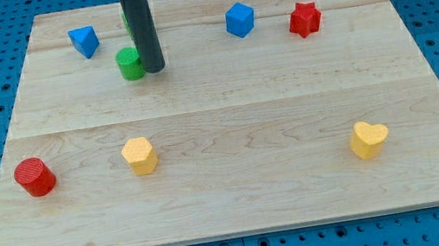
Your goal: Move the green blocks towards the bottom side of the board
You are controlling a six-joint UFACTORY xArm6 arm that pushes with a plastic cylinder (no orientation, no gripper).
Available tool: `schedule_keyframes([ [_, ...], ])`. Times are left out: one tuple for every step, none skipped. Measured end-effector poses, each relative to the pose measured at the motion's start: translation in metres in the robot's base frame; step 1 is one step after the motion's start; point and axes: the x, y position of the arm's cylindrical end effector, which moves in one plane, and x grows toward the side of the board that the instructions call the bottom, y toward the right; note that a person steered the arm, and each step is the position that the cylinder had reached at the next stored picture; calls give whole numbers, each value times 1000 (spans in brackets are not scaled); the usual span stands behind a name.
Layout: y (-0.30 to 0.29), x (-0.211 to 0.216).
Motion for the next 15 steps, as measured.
schedule_keyframes([
  [33, -49],
  [33, -103],
  [33, -157],
  [0, -147],
  [-53, -96],
  [-58, -84],
  [-63, -110],
  [-72, -105],
  [-72, -69],
  [-72, -32],
  [-72, -24],
  [-70, -51],
  [-37, -32],
  [-24, 5],
  [-23, 9],
])
